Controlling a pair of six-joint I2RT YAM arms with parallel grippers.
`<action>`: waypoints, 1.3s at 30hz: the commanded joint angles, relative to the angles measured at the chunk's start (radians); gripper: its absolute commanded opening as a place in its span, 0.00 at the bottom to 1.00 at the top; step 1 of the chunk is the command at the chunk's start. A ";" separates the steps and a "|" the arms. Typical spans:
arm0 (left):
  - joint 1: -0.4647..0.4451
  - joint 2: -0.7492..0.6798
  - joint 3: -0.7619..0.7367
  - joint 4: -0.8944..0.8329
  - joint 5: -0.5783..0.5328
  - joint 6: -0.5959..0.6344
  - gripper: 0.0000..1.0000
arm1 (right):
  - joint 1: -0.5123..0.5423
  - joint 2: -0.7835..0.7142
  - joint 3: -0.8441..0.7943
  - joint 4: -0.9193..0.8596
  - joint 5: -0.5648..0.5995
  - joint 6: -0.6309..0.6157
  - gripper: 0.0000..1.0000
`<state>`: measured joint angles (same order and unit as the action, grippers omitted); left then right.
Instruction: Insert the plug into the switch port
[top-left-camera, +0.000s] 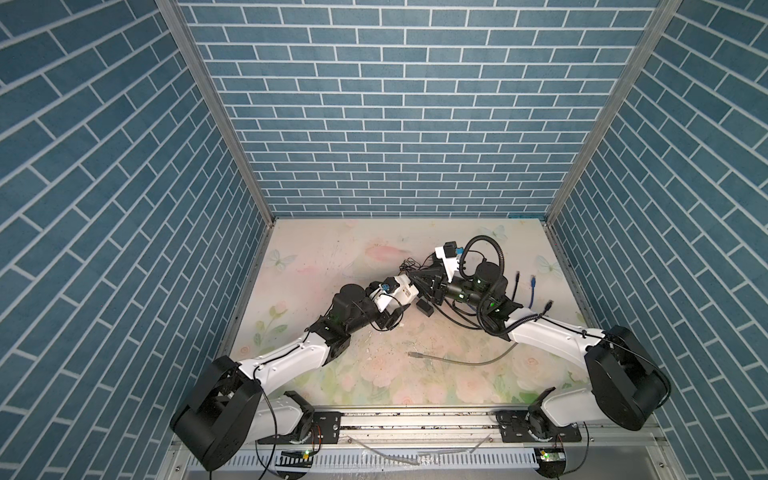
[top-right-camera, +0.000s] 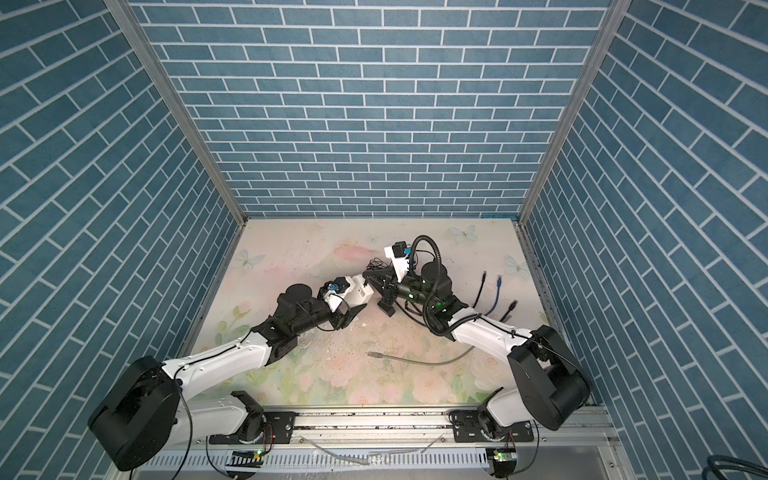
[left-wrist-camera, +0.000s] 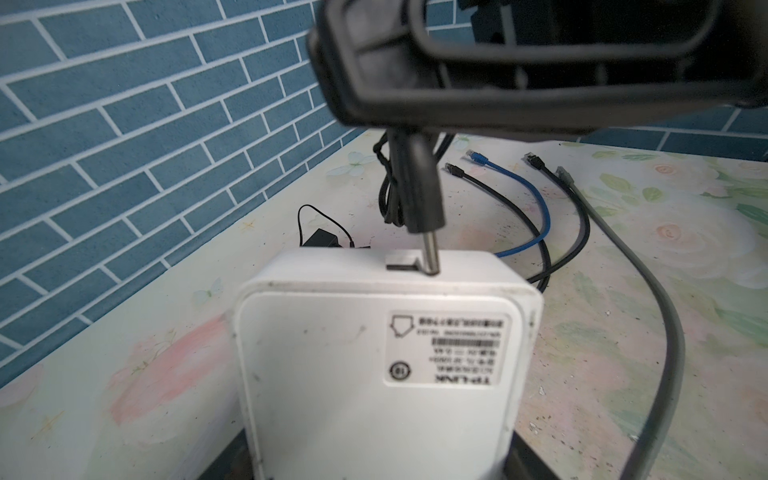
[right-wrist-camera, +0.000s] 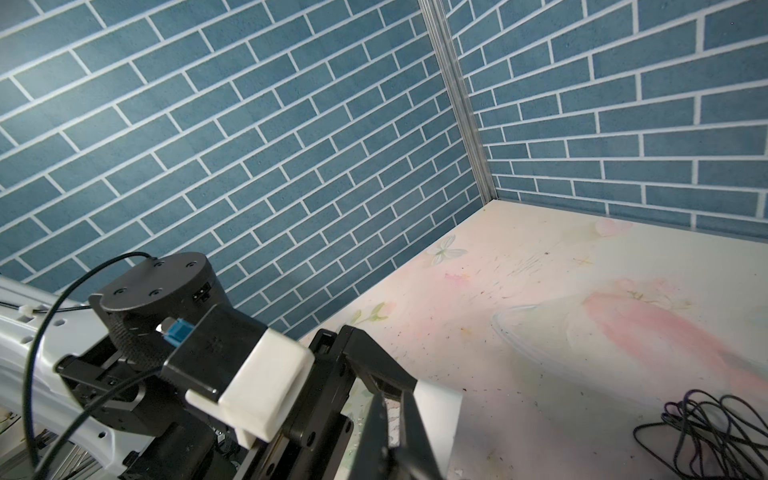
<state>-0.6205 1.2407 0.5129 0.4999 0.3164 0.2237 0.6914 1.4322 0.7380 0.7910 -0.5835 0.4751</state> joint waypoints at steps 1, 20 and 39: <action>-0.004 -0.001 -0.006 0.080 0.036 -0.027 0.59 | 0.011 0.017 -0.026 0.025 0.014 0.015 0.00; -0.004 0.001 0.000 0.124 0.024 -0.112 0.58 | 0.017 0.026 -0.019 -0.019 0.044 -0.028 0.00; -0.005 -0.018 0.113 0.267 -0.008 -0.146 0.58 | 0.076 0.096 -0.004 -0.216 0.040 -0.060 0.00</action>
<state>-0.6216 1.2568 0.5194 0.5110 0.3042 0.0933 0.7235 1.4700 0.7506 0.7677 -0.4797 0.4431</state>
